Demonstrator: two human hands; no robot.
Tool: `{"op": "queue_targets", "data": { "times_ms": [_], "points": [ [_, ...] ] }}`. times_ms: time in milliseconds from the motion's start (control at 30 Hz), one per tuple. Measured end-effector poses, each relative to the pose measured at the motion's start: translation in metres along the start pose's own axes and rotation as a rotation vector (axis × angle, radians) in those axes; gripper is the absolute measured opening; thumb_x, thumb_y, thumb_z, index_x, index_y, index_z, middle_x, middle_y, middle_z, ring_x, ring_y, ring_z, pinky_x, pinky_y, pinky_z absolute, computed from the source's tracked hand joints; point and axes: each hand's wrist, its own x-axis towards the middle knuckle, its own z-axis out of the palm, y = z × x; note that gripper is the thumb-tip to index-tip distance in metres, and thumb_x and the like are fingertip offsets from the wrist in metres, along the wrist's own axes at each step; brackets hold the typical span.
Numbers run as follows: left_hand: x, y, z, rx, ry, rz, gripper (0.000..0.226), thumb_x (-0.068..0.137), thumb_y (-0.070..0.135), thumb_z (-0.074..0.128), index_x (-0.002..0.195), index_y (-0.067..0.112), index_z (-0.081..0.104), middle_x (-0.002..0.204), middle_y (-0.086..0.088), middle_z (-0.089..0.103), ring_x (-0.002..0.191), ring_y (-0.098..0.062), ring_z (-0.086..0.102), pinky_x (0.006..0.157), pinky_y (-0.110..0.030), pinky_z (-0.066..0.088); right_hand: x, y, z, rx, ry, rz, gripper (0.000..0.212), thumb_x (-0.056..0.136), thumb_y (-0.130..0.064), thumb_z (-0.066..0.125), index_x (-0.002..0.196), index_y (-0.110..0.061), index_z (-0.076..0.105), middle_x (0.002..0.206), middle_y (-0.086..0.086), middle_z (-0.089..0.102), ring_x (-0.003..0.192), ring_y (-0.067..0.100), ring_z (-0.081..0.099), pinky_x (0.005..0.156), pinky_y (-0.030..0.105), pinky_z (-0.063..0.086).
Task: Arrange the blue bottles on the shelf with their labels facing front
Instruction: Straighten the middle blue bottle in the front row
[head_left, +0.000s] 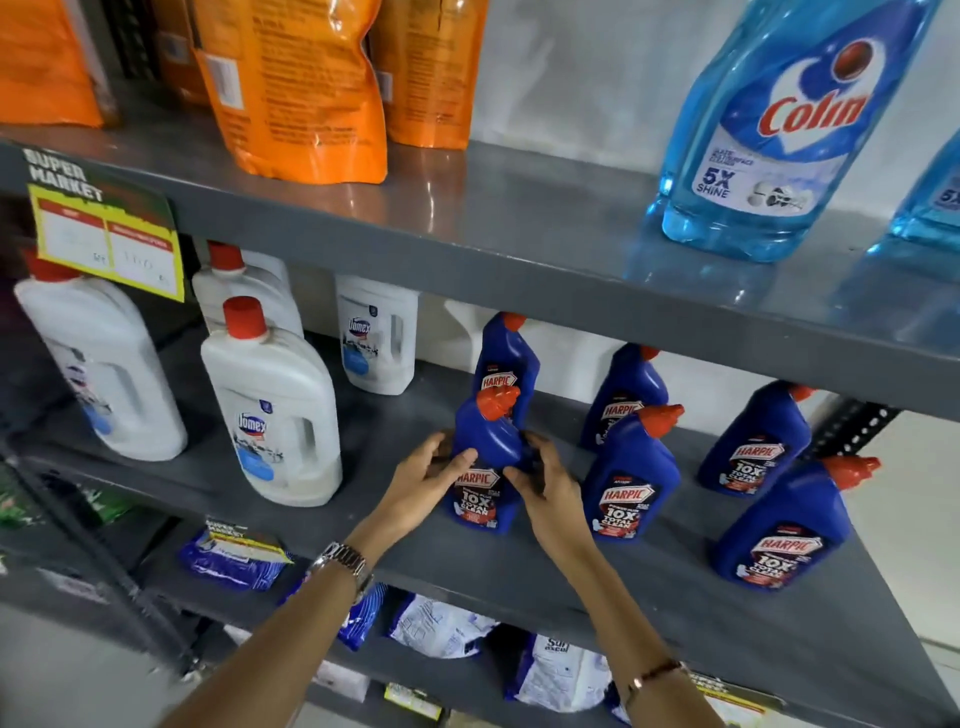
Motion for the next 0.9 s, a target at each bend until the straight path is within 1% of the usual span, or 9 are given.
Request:
{"op": "queue_targets", "data": {
  "times_ms": [200, 400, 467, 533, 600, 667, 733, 800, 900],
  "points": [
    [-0.020, -0.009, -0.009, -0.018, 0.003, 0.012, 0.028, 0.066, 0.055, 0.065, 0.091, 0.046, 0.055, 0.093, 0.022, 0.065, 0.083, 0.014, 0.063, 0.060, -0.004, 0.047, -0.022, -0.001, 0.005, 0.003, 0.008, -0.026, 0.040, 0.088, -0.009, 0.058, 0.127, -0.011, 0.046, 0.121, 0.013, 0.059, 0.105, 0.025, 0.060, 0.092, 0.043, 0.050],
    [-0.026, -0.015, -0.011, -0.025, 0.007, 0.046, 0.030, 0.065, 0.058, 0.065, 0.091, 0.045, 0.059, 0.089, 0.024, 0.070, 0.086, 0.010, 0.064, 0.063, -0.004, 0.047, -0.031, 0.000, 0.011, -0.054, 0.041, -0.033, 0.039, 0.090, -0.014, 0.057, 0.127, -0.017, 0.045, 0.118, 0.011, 0.060, 0.097, 0.024, 0.063, 0.084, 0.046, 0.053],
    [-0.028, -0.011, -0.009, -0.032, 0.000, 0.043, 0.031, 0.068, 0.054, 0.064, 0.095, 0.040, 0.059, 0.098, 0.016, 0.070, 0.089, 0.008, 0.064, 0.067, -0.005, 0.047, -0.030, 0.000, 0.013, -0.050, 0.053, -0.032, 0.040, 0.090, -0.015, 0.057, 0.127, -0.018, 0.044, 0.119, 0.011, 0.059, 0.100, 0.022, 0.062, 0.086, 0.045, 0.053],
    [-0.034, -0.010, -0.003, -0.077, 0.070, 0.063, 0.033, 0.075, 0.041, 0.066, 0.105, 0.029, 0.058, 0.113, 0.003, 0.065, 0.094, 0.004, 0.064, 0.072, -0.008, 0.049, -0.033, 0.003, 0.017, -0.011, 0.072, -0.033, 0.044, 0.089, -0.015, 0.058, 0.130, -0.020, 0.043, 0.121, 0.008, 0.055, 0.105, 0.019, 0.059, 0.090, 0.036, 0.052],
    [-0.051, -0.015, 0.011, -0.088, 0.320, 0.145, 0.040, 0.079, 0.033, 0.068, 0.115, 0.021, 0.054, 0.118, 0.009, 0.055, 0.103, 0.002, 0.058, 0.081, -0.013, 0.048, -0.041, 0.008, 0.019, -0.001, 0.183, -0.045, 0.055, 0.088, -0.018, 0.061, 0.137, -0.023, 0.036, 0.123, -0.002, 0.047, 0.113, 0.010, 0.049, 0.093, 0.021, 0.045],
    [-0.079, -0.021, 0.036, -0.099, 0.489, 0.258, 0.040, 0.079, 0.040, 0.067, 0.114, 0.027, 0.053, 0.111, 0.021, 0.053, 0.106, -0.003, 0.056, 0.088, -0.014, 0.046, -0.054, 0.015, 0.019, -0.001, 0.402, -0.069, 0.062, 0.085, -0.022, 0.064, 0.138, -0.025, 0.033, 0.126, -0.009, 0.041, 0.119, 0.005, 0.041, 0.096, 0.017, 0.038],
    [-0.101, -0.024, 0.067, -0.122, 0.417, 0.316, 0.036, 0.076, 0.039, 0.066, 0.110, 0.032, 0.054, 0.107, 0.017, 0.057, 0.103, -0.011, 0.058, 0.088, -0.018, 0.046, -0.063, 0.025, 0.010, 0.018, 0.642, -0.091, 0.060, 0.082, -0.017, 0.067, 0.133, -0.024, 0.038, 0.125, -0.009, 0.043, 0.119, 0.009, 0.043, 0.098, 0.022, 0.039],
    [-0.103, -0.025, 0.097, -0.102, 0.263, 0.319, 0.035, 0.076, 0.025, 0.066, 0.109, 0.032, 0.054, 0.108, 0.009, 0.057, 0.103, -0.013, 0.057, 0.089, -0.027, 0.048, -0.065, 0.036, -0.009, 0.037, 0.818, -0.046, 0.061, 0.079, -0.011, 0.070, 0.132, -0.021, 0.040, 0.122, -0.004, 0.046, 0.118, 0.017, 0.045, 0.098, 0.029, 0.038],
    [-0.083, -0.009, 0.138, -0.155, 0.163, 0.225, 0.052, 0.075, -0.007, 0.057, 0.109, 0.032, 0.051, 0.114, 0.002, 0.051, 0.108, -0.012, 0.053, 0.086, -0.032, 0.050, -0.057, 0.054, -0.051, 0.015, 0.874, 0.122, 0.069, 0.075, -0.012, 0.074, 0.135, -0.015, 0.038, 0.133, 0.010, 0.046, 0.124, 0.026, 0.043, 0.096, 0.031, 0.035]
  ]
}}
